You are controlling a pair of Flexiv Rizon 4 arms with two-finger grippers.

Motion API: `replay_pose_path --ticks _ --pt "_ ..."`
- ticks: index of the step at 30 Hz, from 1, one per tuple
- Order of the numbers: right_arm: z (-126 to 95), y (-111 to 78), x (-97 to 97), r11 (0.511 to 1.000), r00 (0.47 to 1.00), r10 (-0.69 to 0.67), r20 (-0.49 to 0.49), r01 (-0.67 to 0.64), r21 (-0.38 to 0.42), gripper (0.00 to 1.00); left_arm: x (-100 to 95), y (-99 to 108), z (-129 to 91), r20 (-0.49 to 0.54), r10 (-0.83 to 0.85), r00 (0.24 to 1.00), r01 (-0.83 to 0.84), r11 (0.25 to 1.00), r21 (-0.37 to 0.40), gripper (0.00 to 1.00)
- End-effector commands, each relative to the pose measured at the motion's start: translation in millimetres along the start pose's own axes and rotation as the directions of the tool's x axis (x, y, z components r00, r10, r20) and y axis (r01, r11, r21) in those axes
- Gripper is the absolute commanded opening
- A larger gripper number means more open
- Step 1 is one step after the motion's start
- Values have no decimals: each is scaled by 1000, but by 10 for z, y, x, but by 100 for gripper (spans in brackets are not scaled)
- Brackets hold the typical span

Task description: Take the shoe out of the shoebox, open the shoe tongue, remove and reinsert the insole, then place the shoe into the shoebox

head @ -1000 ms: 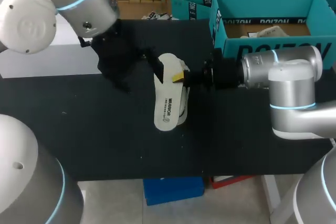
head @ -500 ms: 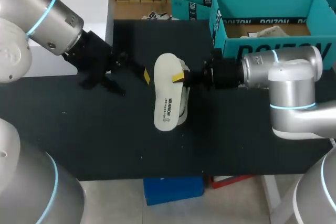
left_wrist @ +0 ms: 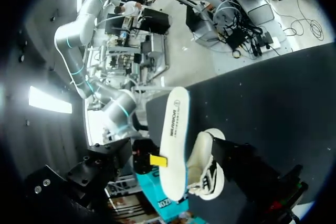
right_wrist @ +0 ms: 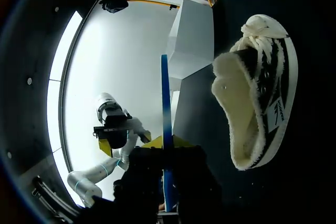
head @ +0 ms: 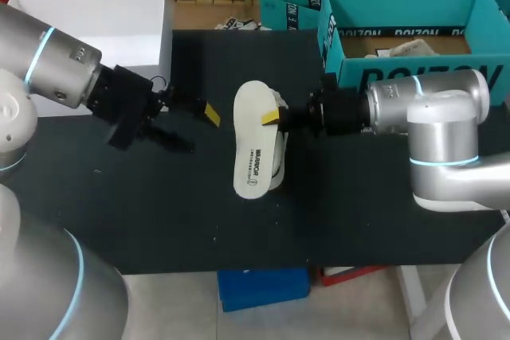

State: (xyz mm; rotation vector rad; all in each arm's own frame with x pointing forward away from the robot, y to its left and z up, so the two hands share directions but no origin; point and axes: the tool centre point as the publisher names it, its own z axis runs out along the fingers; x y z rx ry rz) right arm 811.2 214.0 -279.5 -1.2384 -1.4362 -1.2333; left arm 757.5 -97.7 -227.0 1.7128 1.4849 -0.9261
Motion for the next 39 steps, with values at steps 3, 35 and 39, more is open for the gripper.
replay_pose_path --ticks 3,35,39 --pt "19 -2 -3 1000 1000 0 2 0 -3 0 22 -15 9 7 4 1000 -4 1000 -6 100" --pt "19 -2 -3 1000 1000 0 2 0 -3 0 337 451 296 280 1 960 63 973 -221 98" --pt "19 -2 -3 1000 1000 0 2 0 -3 0 327 516 402 299 -2 954 72 972 -222 73"
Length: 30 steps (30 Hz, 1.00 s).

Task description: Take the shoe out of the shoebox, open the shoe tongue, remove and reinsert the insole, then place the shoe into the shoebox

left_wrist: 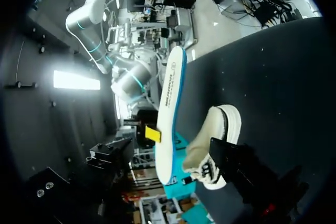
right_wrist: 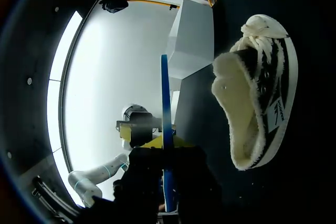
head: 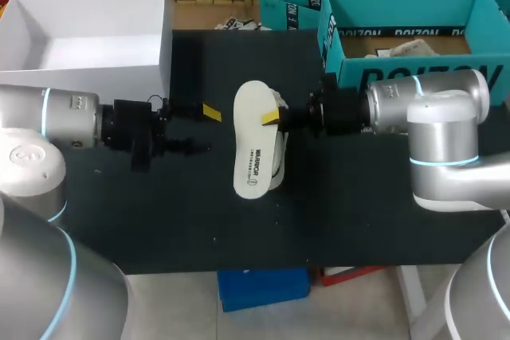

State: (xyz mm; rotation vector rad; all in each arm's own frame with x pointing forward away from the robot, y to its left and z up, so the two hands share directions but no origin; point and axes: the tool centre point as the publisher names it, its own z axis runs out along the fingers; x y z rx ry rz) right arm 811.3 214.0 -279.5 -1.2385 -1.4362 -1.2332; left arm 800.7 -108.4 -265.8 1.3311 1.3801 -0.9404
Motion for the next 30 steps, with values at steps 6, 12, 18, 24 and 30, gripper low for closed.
replay_pose_path --ticks 6,12,18,24,30 --pt "18 -2 -3 1000 1000 0 2 0 -3 0 63 72 313 47 -8 999 9 1000 -1 52" --pt "18 -2 -3 1000 1000 0 2 0 -3 0 59 122 446 72 -9 997 10 1000 -9 55" --pt "18 -2 -3 1000 1000 0 2 0 -3 0 22 185 508 111 0 994 6 998 -57 49" --pt "18 -2 -3 1000 1000 0 2 0 -3 0 28 198 572 145 -3 989 11 999 -51 49" --pt "18 -2 -3 1000 1000 0 2 0 -3 0 35 205 600 177 -10 984 18 999 -43 46"
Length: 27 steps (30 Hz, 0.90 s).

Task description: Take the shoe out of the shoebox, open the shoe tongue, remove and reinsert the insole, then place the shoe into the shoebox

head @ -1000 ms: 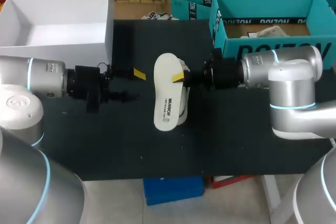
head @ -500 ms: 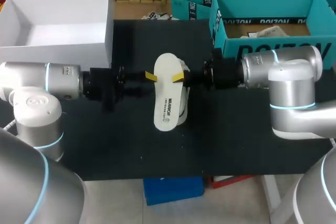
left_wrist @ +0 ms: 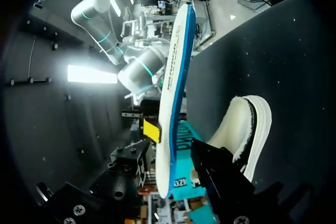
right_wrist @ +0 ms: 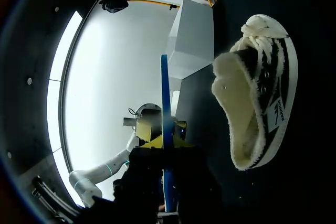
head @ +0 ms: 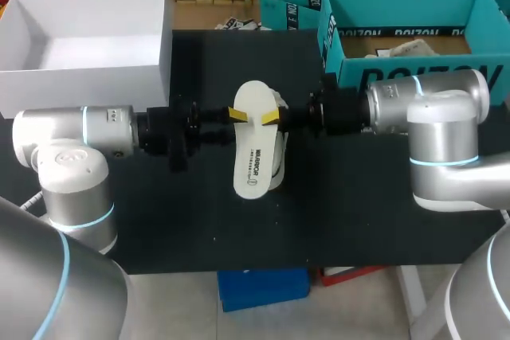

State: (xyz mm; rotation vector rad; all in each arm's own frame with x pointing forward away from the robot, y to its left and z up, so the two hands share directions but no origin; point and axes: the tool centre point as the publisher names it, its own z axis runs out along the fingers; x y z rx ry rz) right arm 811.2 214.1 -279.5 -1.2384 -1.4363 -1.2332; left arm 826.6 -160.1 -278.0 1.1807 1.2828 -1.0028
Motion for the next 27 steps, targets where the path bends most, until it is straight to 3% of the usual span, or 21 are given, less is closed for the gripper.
replay_pose_path --ticks 1,4,7,10,11,14,15,16,17,27 --pt "18 -2 -3 1000 1000 0 2 0 -3 0 31 11 43 15 6 1000 -6 1000 2 46" --pt "18 -2 -3 1000 1000 0 2 0 -3 0 16 7 60 28 9 1000 -9 1000 5 39" --pt "18 -2 -3 1000 1000 0 2 0 -3 0 3 -6 78 36 9 999 -10 1000 9 38" --pt "18 -2 -3 1000 1000 0 2 0 -3 0 -2 -10 101 39 11 999 -11 1000 9 18" --pt "18 -2 -3 1000 1000 0 2 0 -3 0 -2 -9 114 39 11 999 -11 1000 9 0" --pt "18 -2 -3 1000 1000 0 2 0 -3 0 -4 -10 139 33 15 999 -15 1000 14 0" --pt "18 -2 -3 1000 1000 0 2 0 -3 6 -10 -18 139 23 18 1000 -19 1000 19 0" --pt "11 -5 -4 1000 1000 1 11 -1 -16 43 -15 -26 130 4 15 1000 -15 1000 24 0" --pt "-3 -4 -7 1000 1000 2 11 -2 -22 100 -23 -29 111 -35 12 999 -11 1000 22 0" --pt "-246 -152 -17 995 993 20 120 -8 -103 100 -222 -116 -323 -325 16 946 17 995 97 0"
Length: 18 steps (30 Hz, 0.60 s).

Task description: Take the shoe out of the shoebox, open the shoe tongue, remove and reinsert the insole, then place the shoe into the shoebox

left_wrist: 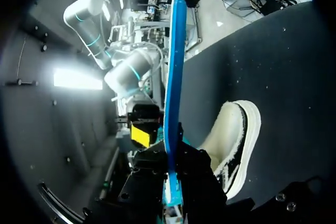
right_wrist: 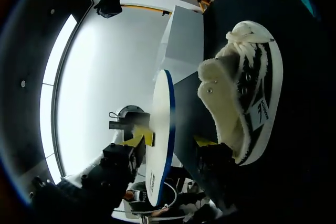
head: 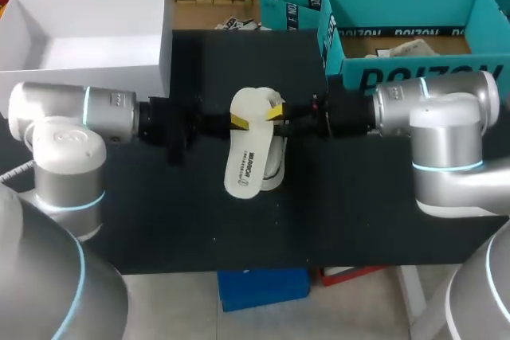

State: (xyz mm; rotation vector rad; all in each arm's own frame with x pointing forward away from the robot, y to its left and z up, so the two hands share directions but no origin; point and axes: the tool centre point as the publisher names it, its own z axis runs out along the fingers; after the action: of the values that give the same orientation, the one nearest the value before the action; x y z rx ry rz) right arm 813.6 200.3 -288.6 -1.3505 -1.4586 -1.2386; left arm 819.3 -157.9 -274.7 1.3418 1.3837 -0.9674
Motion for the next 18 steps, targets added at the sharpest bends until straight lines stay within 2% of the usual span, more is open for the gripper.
replay_pose_path --ticks 1,9,18 --pt "-168 -175 80 999 999 6 52 -4 -49 100 -147 -96 -346 -195 -7 981 16 999 42 0" --pt "-430 -349 97 988 990 19 138 3 -156 100 -101 -366 -546 -316 -39 948 77 991 108 0" --pt "-773 -648 179 963 976 44 214 16 -270 100 -18 -686 -632 -370 -50 928 125 976 181 0"
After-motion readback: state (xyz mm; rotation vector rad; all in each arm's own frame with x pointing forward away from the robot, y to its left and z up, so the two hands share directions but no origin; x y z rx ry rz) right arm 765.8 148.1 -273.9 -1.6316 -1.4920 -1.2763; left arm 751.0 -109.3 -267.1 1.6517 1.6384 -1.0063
